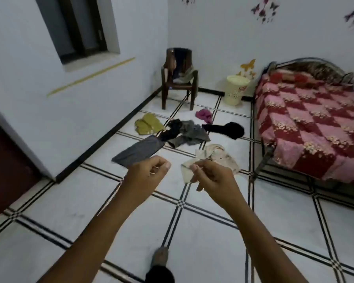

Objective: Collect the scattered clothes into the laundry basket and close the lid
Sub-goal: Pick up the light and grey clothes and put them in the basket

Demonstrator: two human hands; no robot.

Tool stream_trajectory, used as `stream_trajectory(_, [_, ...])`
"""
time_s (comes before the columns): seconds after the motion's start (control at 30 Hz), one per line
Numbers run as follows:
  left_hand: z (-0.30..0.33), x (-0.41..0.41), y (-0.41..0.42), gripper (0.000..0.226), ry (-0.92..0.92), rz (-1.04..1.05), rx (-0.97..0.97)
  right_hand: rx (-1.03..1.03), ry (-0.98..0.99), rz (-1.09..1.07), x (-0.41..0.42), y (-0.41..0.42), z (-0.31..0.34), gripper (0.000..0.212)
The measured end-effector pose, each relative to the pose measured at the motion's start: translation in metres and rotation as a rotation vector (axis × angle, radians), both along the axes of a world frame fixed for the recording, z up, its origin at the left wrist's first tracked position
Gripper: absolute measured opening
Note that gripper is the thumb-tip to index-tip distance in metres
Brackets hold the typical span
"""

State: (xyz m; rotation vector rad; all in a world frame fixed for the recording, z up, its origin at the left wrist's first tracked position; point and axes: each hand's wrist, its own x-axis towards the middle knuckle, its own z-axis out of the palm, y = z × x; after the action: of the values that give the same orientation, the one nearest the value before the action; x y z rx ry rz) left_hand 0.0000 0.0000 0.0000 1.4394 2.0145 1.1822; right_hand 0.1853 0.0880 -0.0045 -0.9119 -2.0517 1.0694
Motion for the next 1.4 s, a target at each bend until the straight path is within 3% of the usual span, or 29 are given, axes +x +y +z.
stream_trajectory(0.3, [-0.11,-0.101,0.087,0.017,-0.229,0.07,-0.377,-0.412,-0.226,-0.006,-0.094,0.105,-0.127,0.013])
stream_trajectory(0.53, [-0.156,-0.162,0.179,0.016,-0.234,-0.027,-0.607,-0.594,-0.325,-0.063,-0.14,0.183,-0.174,0.012])
stream_trajectory(0.9, [-0.173,-0.173,0.42,0.016,-0.281,-0.214,-0.62,-0.688,-0.289,-0.335,-0.121,0.382,-0.196,0.01])
stream_trajectory(1.2, [-0.171,-0.175,0.628,0.018,-0.246,-0.233,-0.655,-0.679,-0.339,-0.294,-0.136,0.59,-0.204,0.019])
stream_trajectory(1.4, [-0.184,-0.191,0.69,0.019,-0.254,-0.162,-0.722,-0.759,-0.358,-0.255,-0.165,0.673,-0.227,0.019])
